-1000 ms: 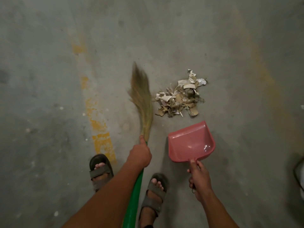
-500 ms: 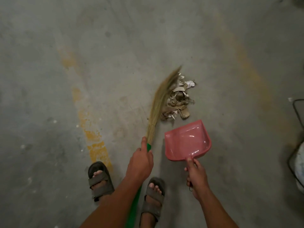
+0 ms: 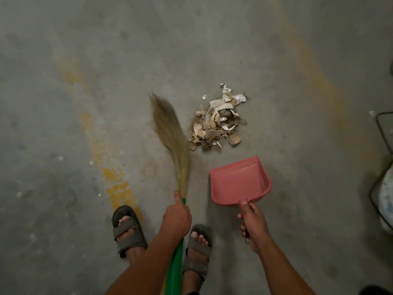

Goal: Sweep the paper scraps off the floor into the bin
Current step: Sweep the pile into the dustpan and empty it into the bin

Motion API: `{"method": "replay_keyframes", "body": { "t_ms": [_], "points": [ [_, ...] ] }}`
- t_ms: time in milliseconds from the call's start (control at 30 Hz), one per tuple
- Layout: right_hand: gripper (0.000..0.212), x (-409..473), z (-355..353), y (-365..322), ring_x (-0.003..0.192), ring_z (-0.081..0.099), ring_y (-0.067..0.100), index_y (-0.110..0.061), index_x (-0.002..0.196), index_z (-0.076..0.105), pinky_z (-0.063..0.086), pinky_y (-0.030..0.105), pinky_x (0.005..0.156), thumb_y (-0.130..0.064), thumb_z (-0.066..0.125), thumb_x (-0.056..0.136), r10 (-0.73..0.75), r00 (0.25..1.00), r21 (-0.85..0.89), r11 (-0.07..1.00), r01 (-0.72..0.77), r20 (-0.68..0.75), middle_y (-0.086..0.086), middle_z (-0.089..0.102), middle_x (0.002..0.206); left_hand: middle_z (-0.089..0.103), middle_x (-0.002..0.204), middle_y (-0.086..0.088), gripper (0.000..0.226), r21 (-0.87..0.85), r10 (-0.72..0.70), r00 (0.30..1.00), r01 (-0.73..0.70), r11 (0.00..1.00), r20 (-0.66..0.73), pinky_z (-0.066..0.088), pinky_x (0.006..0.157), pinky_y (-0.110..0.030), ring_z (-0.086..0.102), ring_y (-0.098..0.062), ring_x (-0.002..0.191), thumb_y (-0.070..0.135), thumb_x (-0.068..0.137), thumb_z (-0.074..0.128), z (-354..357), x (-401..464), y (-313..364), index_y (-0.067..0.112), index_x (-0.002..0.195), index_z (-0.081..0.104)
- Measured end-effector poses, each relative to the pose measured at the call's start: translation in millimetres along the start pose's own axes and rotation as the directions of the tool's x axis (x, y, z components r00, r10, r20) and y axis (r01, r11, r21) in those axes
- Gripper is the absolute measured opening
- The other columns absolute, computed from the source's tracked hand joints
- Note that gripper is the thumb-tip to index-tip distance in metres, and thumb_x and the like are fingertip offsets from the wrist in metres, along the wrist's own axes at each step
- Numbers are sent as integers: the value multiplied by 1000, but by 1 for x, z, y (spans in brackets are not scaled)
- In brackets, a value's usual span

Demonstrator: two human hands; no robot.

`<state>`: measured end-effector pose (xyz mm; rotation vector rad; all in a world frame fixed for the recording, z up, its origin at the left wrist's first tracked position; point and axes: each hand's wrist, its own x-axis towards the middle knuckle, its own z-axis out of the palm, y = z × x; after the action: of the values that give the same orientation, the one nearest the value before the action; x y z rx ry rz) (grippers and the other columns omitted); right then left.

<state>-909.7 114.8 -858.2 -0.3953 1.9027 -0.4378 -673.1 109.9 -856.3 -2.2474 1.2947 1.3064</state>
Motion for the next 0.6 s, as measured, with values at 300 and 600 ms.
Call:
{"method": "replay_keyframes", "body": {
  "t_ms": [300, 600],
  "points": [
    [30, 0, 12, -6, 41, 43, 9, -19, 119, 65, 32, 20, 39, -44, 56, 107, 21, 1000, 10, 1000, -21, 10, 4, 61, 80, 71, 107, -18, 66, -188, 189, 957, -232, 954, -220, 50, 73, -41, 67, -38, 91, 37, 110, 44, -18, -14, 20, 19, 166, 15],
    [31, -2, 44, -23, 42, 46, 12, -18, 105, 62, 30, 18, 40, -46, 48, 109, 53, 995, -25, 998, -51, 80, 5, 62, 82, 70, 82, -10, 30, -278, 103, 947, -192, 941, -304, 62, 65, -51, 71, -33, 64, 60, 102, 44, -65, 32, 16, 35, 114, 33]
  ]
}}
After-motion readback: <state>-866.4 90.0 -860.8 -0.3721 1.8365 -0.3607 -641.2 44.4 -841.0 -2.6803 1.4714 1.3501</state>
